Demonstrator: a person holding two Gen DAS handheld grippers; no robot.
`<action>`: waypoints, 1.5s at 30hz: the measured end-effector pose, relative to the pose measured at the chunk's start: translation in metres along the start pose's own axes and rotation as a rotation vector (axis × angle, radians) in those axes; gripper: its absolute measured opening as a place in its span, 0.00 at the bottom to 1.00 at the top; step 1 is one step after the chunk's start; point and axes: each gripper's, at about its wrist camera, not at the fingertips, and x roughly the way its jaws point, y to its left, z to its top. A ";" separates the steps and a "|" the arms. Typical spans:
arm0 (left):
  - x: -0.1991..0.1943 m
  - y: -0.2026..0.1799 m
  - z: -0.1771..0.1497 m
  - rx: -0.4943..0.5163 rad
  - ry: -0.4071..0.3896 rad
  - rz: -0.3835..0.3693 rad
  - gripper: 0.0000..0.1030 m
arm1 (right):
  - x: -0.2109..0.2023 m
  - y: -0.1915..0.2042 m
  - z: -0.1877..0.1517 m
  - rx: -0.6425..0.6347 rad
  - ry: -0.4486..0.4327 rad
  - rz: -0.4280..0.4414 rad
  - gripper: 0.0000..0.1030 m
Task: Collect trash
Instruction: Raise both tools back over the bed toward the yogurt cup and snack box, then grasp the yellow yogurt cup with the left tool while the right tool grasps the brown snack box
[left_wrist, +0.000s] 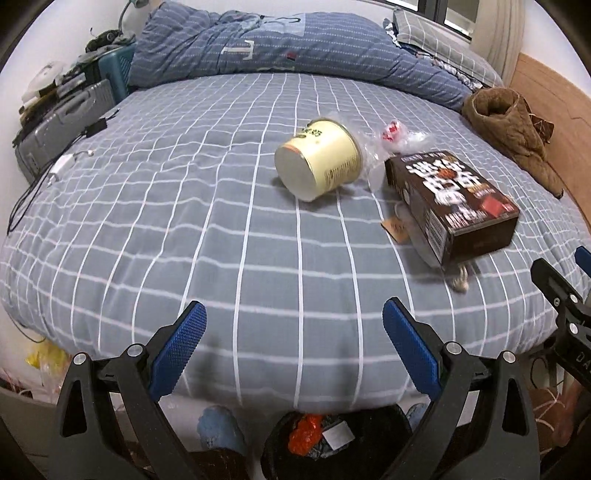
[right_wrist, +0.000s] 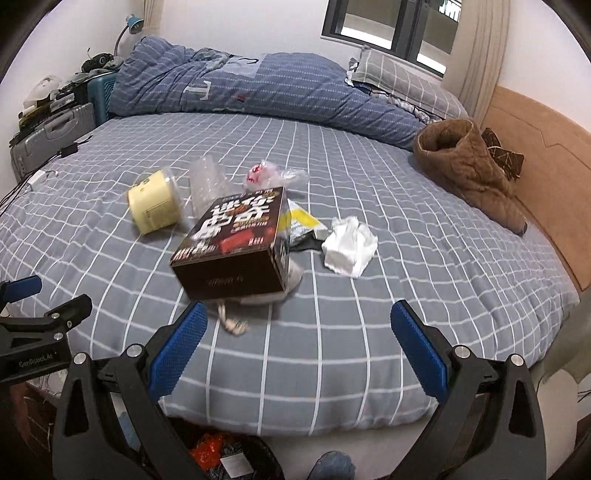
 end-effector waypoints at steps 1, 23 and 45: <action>0.004 0.000 0.004 0.000 0.001 0.001 0.92 | 0.004 0.000 0.002 0.000 0.000 0.000 0.93; 0.090 -0.004 0.094 -0.008 0.003 -0.048 0.92 | 0.056 0.029 0.029 -0.075 -0.050 0.057 0.92; 0.122 -0.021 0.142 -0.054 0.057 0.003 0.91 | 0.071 0.075 0.015 -0.129 -0.074 -0.001 0.93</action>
